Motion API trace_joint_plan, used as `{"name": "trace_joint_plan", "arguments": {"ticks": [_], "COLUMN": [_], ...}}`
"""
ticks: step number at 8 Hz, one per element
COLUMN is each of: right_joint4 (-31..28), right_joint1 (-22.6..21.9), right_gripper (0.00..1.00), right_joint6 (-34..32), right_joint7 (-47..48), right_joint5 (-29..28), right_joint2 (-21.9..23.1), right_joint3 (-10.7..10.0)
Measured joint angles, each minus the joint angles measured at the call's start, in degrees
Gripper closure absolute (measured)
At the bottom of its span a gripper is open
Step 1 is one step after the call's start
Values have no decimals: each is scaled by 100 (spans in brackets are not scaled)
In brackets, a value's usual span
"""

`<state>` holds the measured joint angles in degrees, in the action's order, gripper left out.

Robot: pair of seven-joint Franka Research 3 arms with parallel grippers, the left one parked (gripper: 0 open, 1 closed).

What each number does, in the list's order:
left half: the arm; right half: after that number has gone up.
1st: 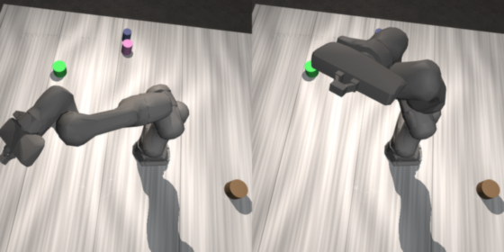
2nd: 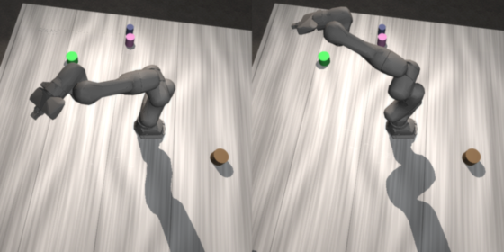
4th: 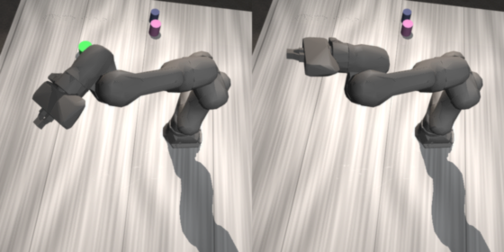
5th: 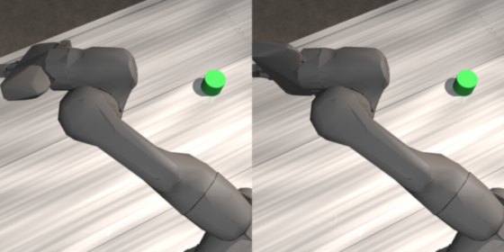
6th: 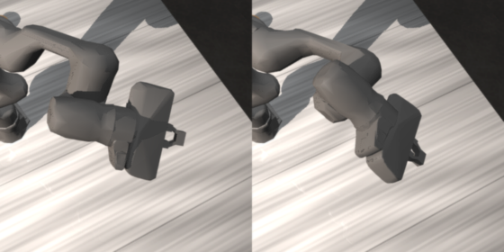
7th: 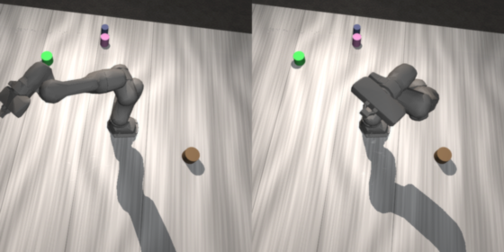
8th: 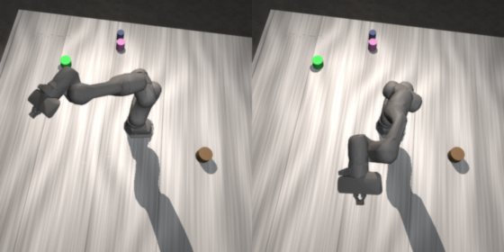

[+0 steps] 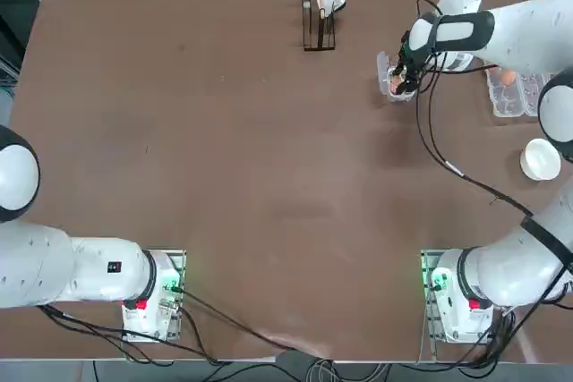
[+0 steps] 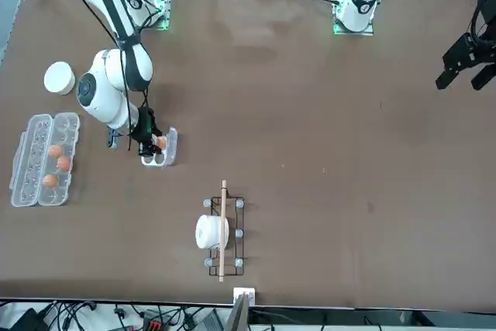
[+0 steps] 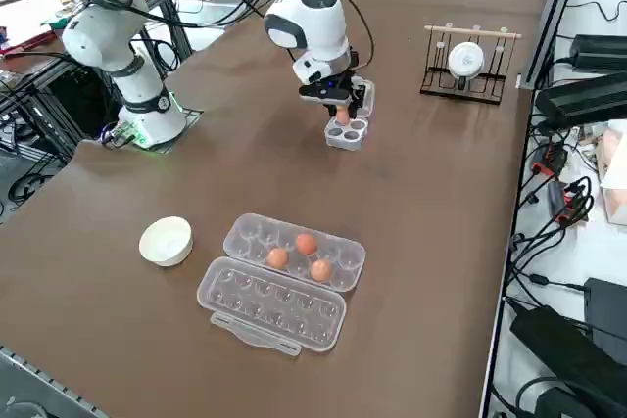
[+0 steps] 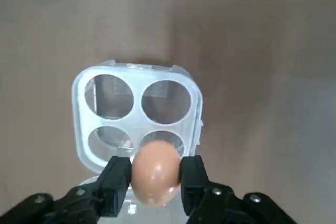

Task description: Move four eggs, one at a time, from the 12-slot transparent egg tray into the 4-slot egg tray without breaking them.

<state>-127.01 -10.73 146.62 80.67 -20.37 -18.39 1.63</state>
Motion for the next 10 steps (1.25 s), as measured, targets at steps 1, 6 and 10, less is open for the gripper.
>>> {"name": "trace_joint_plan", "arguments": {"ticks": [1,6,10], "right_joint4": [-28,135,865], "right_joint1": [0,59,1139], "right_gripper": [42,0,0], "right_joint6": [6,-133,-1438], "right_joint7": [0,-139,-1818], "right_joint5": [0,1,25], "right_joint2": [-1,216,580], "right_joint3": [-1,-73,-179]}}
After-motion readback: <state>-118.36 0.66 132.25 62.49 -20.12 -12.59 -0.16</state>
